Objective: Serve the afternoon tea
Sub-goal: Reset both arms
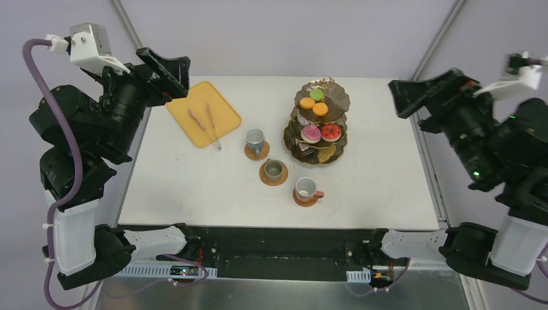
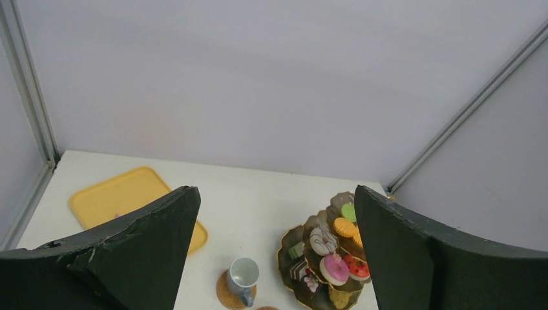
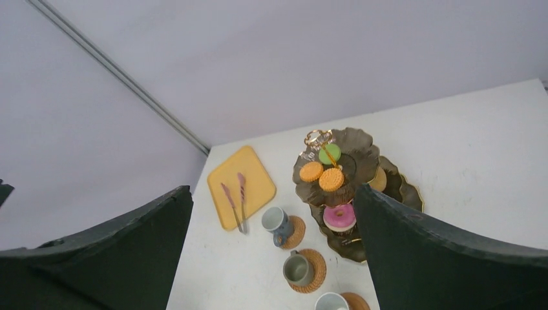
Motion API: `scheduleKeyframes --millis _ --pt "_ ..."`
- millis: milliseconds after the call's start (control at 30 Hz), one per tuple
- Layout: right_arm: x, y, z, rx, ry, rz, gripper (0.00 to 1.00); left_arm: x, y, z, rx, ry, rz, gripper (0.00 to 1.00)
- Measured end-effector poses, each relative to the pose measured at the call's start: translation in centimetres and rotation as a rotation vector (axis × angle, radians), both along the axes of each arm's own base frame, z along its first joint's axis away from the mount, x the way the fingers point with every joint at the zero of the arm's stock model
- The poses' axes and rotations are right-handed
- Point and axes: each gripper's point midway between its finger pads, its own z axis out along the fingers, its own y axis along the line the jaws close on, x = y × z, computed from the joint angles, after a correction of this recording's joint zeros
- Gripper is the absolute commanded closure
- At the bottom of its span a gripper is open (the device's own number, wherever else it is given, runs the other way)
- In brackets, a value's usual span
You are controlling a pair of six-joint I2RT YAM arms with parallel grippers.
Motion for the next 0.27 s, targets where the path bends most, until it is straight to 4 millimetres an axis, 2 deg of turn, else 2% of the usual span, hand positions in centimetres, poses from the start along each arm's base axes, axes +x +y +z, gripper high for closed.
scheduleKeyframes --millis 167,267 --pt "-1.9 -3.9 2.1 0.090 -0.094 -0.027 0.01 0.1 0.1 1.0 -0.007 -0.026 0.006 0.06" --pt "-2.2 -5.1 2.2 0.120 -0.118 -0.052 0.01 0.5 -0.1 0.7 0.007 -0.017 0.018 0.05"
